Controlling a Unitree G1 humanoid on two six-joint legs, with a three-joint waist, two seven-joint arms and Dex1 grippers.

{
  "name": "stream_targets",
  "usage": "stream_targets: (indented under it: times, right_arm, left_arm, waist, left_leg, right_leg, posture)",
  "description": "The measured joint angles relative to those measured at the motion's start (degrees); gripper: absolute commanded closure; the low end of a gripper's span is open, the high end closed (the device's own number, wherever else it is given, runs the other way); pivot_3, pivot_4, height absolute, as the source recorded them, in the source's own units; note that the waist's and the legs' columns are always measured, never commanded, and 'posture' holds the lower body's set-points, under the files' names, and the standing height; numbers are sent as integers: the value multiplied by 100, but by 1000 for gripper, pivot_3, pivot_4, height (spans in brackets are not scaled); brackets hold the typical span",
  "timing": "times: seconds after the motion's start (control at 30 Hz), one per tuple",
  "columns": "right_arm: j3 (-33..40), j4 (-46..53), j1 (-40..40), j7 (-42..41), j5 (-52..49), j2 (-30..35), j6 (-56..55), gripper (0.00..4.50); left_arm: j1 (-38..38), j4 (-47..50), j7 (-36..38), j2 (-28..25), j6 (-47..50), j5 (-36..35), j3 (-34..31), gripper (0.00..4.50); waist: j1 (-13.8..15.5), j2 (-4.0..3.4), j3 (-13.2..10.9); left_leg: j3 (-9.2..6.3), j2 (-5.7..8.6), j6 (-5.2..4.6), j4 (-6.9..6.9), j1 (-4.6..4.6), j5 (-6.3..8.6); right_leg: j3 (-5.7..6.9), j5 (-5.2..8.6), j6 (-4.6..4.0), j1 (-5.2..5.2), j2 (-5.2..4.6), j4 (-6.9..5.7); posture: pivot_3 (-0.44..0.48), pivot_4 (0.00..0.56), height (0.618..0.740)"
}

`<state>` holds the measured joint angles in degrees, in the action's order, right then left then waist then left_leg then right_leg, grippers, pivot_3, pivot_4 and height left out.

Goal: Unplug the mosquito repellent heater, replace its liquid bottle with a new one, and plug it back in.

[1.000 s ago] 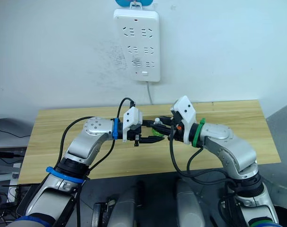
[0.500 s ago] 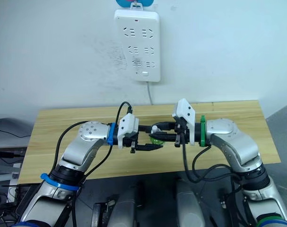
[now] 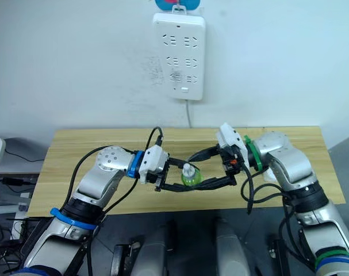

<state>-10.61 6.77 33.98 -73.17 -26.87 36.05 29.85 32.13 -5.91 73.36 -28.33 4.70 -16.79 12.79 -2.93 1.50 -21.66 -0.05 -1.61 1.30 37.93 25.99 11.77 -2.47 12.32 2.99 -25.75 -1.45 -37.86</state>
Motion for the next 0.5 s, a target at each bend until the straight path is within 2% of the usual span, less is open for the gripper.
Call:
stream_targets:
  times: [0.1,0.23,0.37,0.47,0.5]
  right_arm:
    - [356,657,-411,1264,101,-356,452,38]
    - [328,1735,-887,3174,354,-1495,1078,38]
    - [144,1944,-885,4085,606,-1936,1284,38]
    - [38,1940,-884,4399,768,-2131,1264,599]
    - [23,1940,-885,4461,776,-2160,1255,920]
  left_arm:
    - [-32,-75,-446,66,90,98,-169,2281]
    - [-68,-72,-1054,277,423,120,-264,2281]
    - [-69,-33,-1194,300,540,141,-263,2281]
    - [-65,-32,-1227,318,614,141,-261,2281]
    - [-53,-32,-1242,345,617,141,-256,2281]
  waist:
    - [-16,0,4]
    - [-42,5,33]
    - [-42,8,53]
    - [-25,11,82]
    - [-25,12,92]
  left_leg:
    - [0,-2,2,3,-1,-1]
    - [-6,-8,12,-1,-2,-7]
    - [-1,-3,28,-1,-1,-16]
    - [-3,-1,27,-2,1,-16]
    - [-3,-1,26,-2,1,-15]
  right_leg:
    - [-3,0,1,-3,0,-11]
    - [0,0,-1,-11,8,-23]
    - [-3,-1,-1,-11,5,-20]
    - [-1,-1,-1,-9,5,-16]
    - [-1,-1,-1,-9,4,-15]
  posture:
    - [-108,298,740]
    - [-113,295,740]
    - [-124,290,740]
    - [-126,288,740]
    - [-128,287,740]
